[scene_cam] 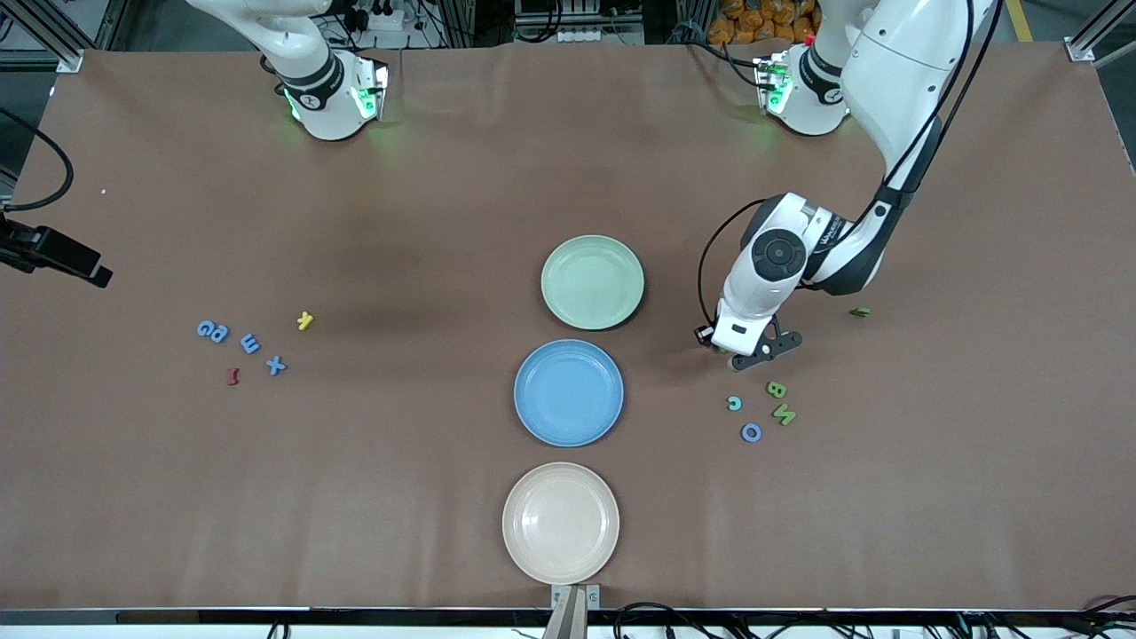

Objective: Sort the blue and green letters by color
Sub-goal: 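Carry the green d to the green plate and open the left gripper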

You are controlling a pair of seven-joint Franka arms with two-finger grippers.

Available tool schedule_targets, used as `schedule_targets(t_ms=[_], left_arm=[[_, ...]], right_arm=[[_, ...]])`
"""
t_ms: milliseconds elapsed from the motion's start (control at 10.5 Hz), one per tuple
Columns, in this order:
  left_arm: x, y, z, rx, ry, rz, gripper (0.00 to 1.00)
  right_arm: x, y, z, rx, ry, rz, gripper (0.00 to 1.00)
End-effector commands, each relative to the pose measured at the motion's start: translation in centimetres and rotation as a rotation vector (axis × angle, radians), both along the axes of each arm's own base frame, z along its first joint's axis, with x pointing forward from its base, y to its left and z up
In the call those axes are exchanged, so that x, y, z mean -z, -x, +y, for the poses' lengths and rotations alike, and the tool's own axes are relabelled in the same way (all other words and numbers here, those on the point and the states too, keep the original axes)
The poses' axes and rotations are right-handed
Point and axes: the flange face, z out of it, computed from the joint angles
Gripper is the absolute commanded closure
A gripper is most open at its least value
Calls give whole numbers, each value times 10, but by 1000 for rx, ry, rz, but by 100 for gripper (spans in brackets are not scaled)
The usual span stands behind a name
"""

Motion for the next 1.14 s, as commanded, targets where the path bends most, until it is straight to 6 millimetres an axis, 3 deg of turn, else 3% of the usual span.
schedule_targets(t_ms=[0, 476, 857, 1048], left_arm=[[-33, -12, -15, -9, 23, -69, 100], [-60, -3, -73, -50, 68, -117, 100], [-72, 38, -148, -56, 115, -122, 100], [-61, 67, -183, 4, 113, -101, 100]], right_arm=[[-1, 1, -2, 8, -14, -3, 0], [-1, 1, -2, 5, -14, -2, 0], [2, 0, -6, 8, -13, 3, 0], [22, -8, -11, 12, -12, 27, 0]])
